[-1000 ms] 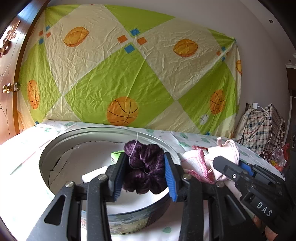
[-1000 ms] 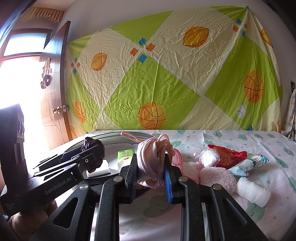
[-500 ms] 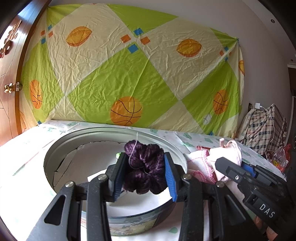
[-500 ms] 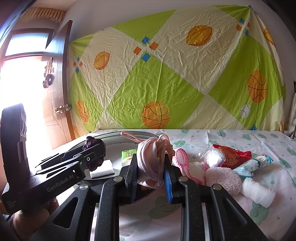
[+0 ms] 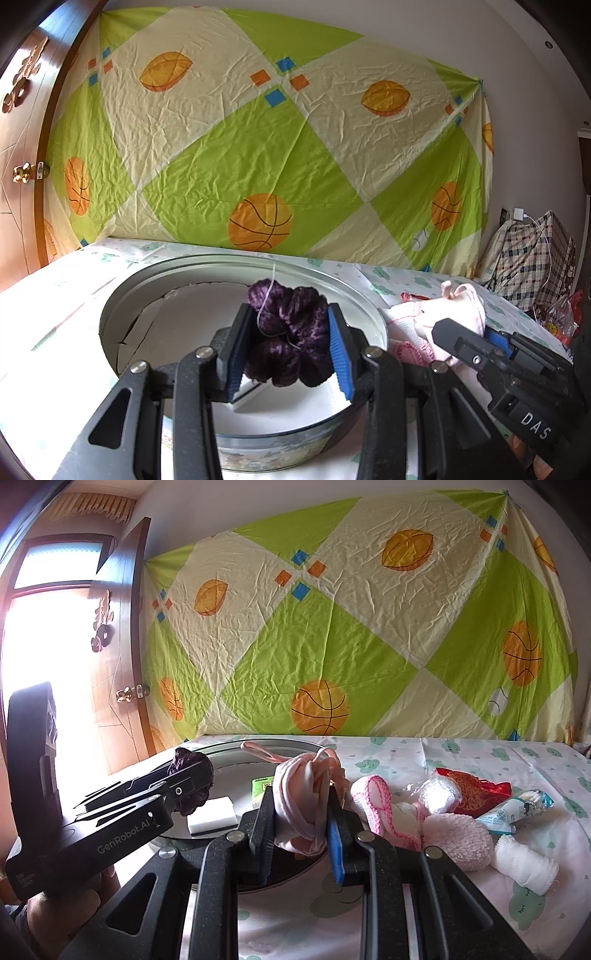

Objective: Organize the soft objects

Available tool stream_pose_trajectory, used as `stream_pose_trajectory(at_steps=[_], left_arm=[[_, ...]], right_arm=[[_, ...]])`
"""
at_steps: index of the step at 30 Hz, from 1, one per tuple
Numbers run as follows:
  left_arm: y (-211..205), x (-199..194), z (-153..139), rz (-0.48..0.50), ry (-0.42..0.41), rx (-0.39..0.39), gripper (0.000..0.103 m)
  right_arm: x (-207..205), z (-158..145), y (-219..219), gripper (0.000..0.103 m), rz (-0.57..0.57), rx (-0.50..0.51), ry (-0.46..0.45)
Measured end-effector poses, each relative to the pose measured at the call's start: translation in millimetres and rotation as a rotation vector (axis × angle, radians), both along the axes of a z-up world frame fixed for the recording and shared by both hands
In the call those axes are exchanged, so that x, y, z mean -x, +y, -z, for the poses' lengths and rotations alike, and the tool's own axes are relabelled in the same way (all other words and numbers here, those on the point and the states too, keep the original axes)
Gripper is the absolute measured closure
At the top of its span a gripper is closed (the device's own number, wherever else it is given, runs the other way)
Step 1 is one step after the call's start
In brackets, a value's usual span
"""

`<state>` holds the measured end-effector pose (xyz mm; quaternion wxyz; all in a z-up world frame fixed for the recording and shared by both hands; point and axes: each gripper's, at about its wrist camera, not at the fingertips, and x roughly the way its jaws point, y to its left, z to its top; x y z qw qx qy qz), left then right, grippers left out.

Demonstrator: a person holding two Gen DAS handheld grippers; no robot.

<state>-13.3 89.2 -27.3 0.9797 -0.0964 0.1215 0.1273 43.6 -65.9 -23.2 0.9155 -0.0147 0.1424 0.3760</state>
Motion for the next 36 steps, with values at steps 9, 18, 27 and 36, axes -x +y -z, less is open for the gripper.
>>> stream_pose_trajectory(at_steps=[9,18,27,36], left_arm=[[6.4,2.2,-1.1,0.000,0.010,0.001,0.064],[17.1,-1.5,-6.7,0.001,0.066,0.000,0.064],[30.7,-9.4,-17.9,0.020,0.127,-0.002,0.064],[67.7,-38.1,-30.9,0.045,0.256,0.034,0.064]], right_arm=[[2.6,-0.5,6.4,0.076,-0.021,0.007,-0.001],[5.1,-7.6,16.4,0.076,-0.058,0.021,-0.010],[-5.5,-16.4,20.7,0.076,-0.088,0.020,0.036],[-53.6,-33.9,41.5,0.076,-0.140,0.030,0.175]])
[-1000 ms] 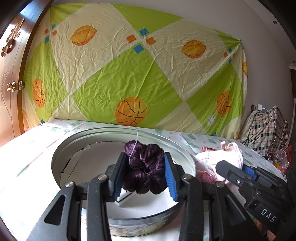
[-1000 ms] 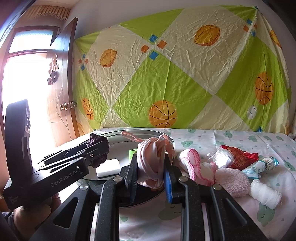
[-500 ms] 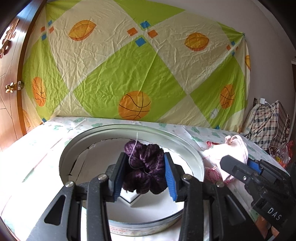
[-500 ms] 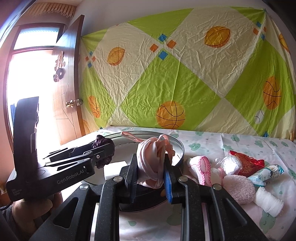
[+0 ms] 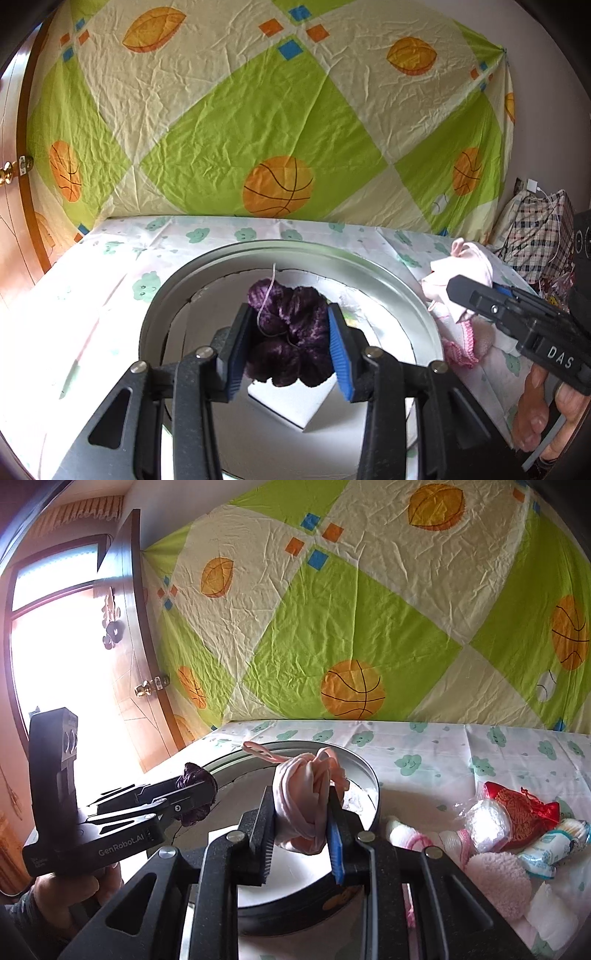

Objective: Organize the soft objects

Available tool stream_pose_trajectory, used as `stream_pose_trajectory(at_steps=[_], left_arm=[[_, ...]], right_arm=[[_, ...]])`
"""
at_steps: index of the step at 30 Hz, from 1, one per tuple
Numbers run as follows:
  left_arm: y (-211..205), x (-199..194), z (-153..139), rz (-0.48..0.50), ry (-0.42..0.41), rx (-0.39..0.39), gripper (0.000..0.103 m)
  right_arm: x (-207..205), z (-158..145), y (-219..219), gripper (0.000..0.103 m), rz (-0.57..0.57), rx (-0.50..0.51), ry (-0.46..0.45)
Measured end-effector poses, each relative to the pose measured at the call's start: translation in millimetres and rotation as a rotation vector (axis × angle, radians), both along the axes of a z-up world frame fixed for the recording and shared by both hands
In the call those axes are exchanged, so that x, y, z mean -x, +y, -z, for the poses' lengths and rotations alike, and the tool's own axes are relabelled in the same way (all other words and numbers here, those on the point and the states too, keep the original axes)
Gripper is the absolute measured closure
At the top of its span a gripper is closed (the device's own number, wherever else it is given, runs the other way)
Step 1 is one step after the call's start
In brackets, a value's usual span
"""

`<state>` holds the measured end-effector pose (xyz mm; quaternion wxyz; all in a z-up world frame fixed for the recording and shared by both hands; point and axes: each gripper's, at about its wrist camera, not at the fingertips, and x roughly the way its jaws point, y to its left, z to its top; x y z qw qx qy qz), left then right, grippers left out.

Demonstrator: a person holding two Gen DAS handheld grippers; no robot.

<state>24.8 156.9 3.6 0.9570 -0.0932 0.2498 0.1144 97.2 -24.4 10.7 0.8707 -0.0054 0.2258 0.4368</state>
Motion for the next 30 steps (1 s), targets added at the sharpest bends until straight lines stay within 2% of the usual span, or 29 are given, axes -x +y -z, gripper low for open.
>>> stream_pose_trajectory(at_steps=[5,14,16,22,28,30], left_arm=[[22.3,-21.3,-3.8,-0.014,0.070,0.011,0.064],[47.0,-63.0,5.7,-0.014,0.241,0.018,0.063],[48.4,-68.2,7.2,-0.019,0.270,-0.001,0.063],[49.7,-76.1,8.7,-0.025,0.305,-0.026,0.062],[55.4,-81.3,11.9,-0.037,0.309,-0.021,0.062],[54.9,-82.0,11.2,-0.053,0.308,-0.051,0.059]], right_arm=[[-30.1,-2.8,21.1,0.076,-0.010,0.057,0.050],[-69.5,6.2,60.0,0.076,-0.011,0.183,0.085],[-74.8,8.7,66.9,0.076,-0.013,0.210,0.088],[-85.2,20.0,80.8,0.076,-0.004,0.277,0.100],[-90.9,24.0,89.6,0.076,0.009,0.287,0.099],[-90.6,25.9,93.1,0.076,0.010,0.291,0.096]])
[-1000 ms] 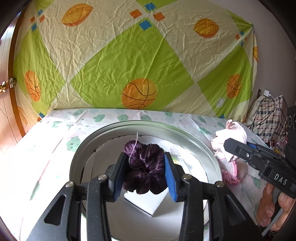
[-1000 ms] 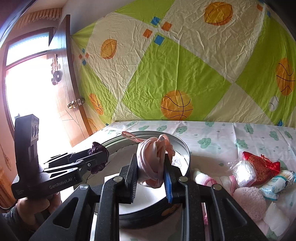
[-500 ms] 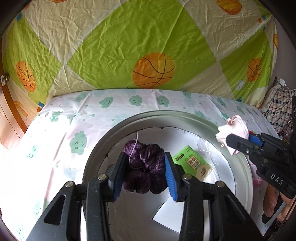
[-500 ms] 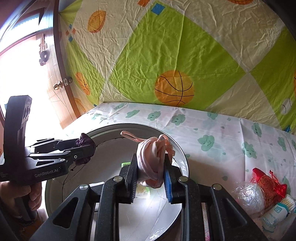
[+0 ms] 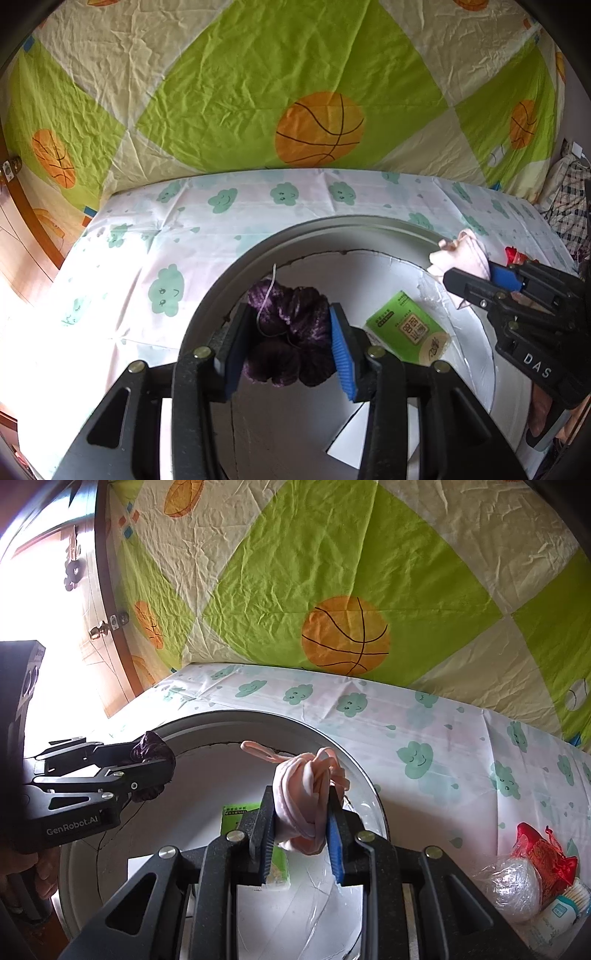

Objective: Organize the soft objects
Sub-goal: 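Open the left tool to drop the scrunchie while the right tool drops the sock into the tin, then grasp the white pink-trimmed towel with the right tool while the left tool moves to the pink fluffy ball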

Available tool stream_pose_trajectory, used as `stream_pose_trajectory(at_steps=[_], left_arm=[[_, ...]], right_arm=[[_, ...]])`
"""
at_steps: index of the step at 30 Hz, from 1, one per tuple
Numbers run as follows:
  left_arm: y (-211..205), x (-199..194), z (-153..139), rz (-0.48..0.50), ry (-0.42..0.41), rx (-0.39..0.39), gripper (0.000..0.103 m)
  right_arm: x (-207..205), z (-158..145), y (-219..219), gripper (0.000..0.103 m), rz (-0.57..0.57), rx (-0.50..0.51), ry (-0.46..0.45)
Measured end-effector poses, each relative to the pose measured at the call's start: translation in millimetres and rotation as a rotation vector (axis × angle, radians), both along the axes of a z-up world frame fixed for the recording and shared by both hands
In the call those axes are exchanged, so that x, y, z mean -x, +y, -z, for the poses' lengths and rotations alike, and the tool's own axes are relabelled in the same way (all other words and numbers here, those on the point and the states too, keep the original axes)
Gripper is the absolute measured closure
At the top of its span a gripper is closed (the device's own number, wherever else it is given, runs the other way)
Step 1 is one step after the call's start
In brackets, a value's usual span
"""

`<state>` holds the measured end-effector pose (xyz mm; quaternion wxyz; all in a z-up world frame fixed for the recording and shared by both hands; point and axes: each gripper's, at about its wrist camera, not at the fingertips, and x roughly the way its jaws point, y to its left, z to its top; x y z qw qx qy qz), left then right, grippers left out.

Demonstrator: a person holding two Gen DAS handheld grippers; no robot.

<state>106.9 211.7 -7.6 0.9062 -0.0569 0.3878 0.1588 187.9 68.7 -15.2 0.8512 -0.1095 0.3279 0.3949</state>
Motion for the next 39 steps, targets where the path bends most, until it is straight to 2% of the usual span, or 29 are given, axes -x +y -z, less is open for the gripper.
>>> stream_pose_trajectory(at_steps=[8,10,12,13,14,15,18,22,25,29,34,39], left_arm=[[17.3,-8.0,1.7,-0.016,0.019,0.008,0.057],[17.4,-6.9,0.1,-0.007,0.012,0.009,0.039],[11.5,-3.5,-5.5,0.001,-0.017,-0.024,0.017],[7.9,-2.0,-7.7,0.006,-0.027,-0.044,0.014],[5.1,-0.9,-9.2,0.011,-0.036,-0.055,0.012],[2.7,0.5,-10.0,0.016,-0.044,-0.054,0.012],[-5.2,9.2,-14.3,0.026,-0.088,-0.043,0.012],[-28.4,28.6,-26.5,0.029,-0.170,-0.090,0.012],[-53.6,45.8,-36.3,0.059,-0.245,-0.100,0.012],[-97.1,55.9,-41.2,0.137,-0.296,-0.088,0.012],[-152.6,54.0,-34.8,0.234,-0.316,-0.078,0.012],[-171.5,51.8,-18.1,0.214,-0.291,-0.088,0.011]], right_arm=[[-5.4,0.3,12.7,0.076,0.034,0.009,-0.001],[-6.9,1.4,16.5,0.075,0.041,0.016,0.005],[-7.2,2.5,16.3,0.061,0.039,0.014,0.017],[-7.4,2.3,14.9,0.056,0.045,0.009,0.019],[-7.5,1.5,12.3,0.044,0.052,-0.002,0.022],[-6.8,0.1,9.2,0.035,0.057,-0.017,0.024],[0.5,-7.3,-1.4,0.035,0.062,-0.051,-0.003],[14.6,-18.8,-29.0,0.035,0.059,-0.082,-0.042],[23.2,-23.9,-63.7,0.035,0.070,-0.105,-0.061],[30.3,-24.6,-122.6,0.034,0.138,-0.131,-0.093],[37.8,-18.2,-186.5,0.034,0.266,-0.131,-0.150],[41.1,-6.9,-206.6,0.034,0.277,-0.093,-0.156]])
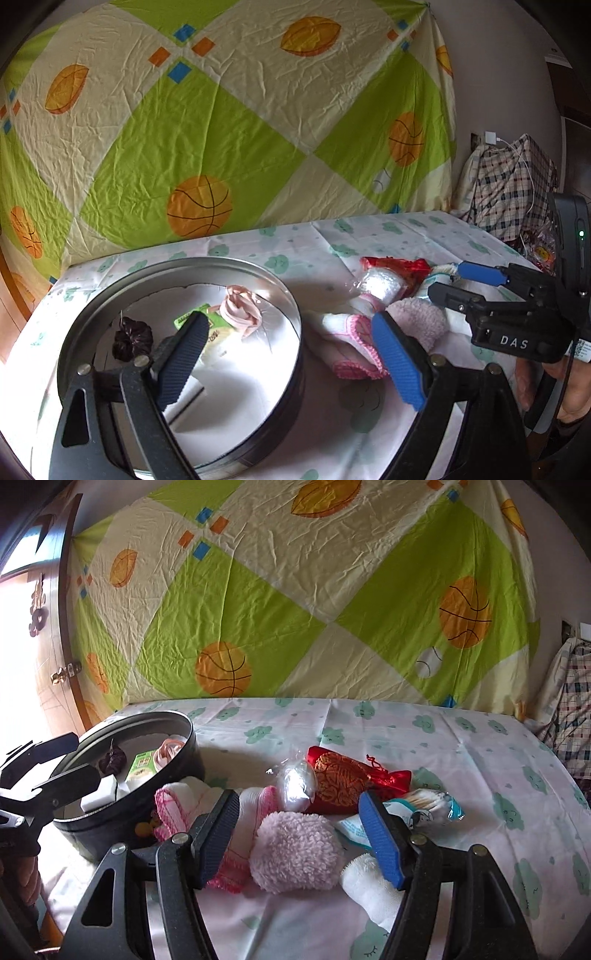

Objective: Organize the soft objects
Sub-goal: 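Grasp the white pink-trimmed towel with the right tool while the left tool moves to the pink fluffy ball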

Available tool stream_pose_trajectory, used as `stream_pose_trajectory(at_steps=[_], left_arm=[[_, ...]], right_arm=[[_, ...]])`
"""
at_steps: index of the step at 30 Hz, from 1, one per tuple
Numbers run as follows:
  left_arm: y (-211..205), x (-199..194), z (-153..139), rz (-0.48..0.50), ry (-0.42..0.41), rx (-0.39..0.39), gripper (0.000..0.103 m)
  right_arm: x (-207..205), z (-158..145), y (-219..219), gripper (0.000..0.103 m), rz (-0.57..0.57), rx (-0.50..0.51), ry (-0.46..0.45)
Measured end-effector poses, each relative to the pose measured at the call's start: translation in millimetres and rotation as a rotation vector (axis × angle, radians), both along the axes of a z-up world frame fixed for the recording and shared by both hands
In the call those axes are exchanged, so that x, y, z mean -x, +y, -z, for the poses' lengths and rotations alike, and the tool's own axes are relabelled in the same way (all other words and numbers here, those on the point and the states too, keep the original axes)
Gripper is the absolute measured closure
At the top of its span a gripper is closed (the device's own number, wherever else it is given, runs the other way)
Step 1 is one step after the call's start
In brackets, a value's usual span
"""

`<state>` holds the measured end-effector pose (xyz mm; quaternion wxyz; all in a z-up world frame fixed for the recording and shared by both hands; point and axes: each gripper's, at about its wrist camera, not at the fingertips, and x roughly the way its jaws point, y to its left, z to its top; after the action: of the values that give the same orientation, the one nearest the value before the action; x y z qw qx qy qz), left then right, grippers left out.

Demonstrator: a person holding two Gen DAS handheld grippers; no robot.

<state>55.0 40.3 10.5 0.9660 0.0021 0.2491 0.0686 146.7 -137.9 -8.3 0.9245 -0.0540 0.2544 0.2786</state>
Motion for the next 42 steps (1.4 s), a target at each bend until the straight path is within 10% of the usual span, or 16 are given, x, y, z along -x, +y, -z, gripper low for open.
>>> stream_pose_trajectory(at_steps=[10,23,29,42], left_arm=[[45.3,16.9,14.2,-0.183,0.001,0.032,0.005],[54.7,22.1,25.0,-0.165,0.016,0.074,0.005],[45.8,20.3,21.8,-0.143,0.012,0.074,0.005],[-18.2,-12.7,9.1,-0.014,0.012,0.017,0.005]], right_arm=[[15.5,21.7,59.0,0.029,-0.233,0.124,0.049],[-3.7,64.7,127.3,0.022,-0.246,0.426,0.110],[-20.5,61.1,112.0,0.080,-0.190,0.340,0.168],[-6.4,6.5,28.4,0.085,-0.106,-0.111,0.030]])
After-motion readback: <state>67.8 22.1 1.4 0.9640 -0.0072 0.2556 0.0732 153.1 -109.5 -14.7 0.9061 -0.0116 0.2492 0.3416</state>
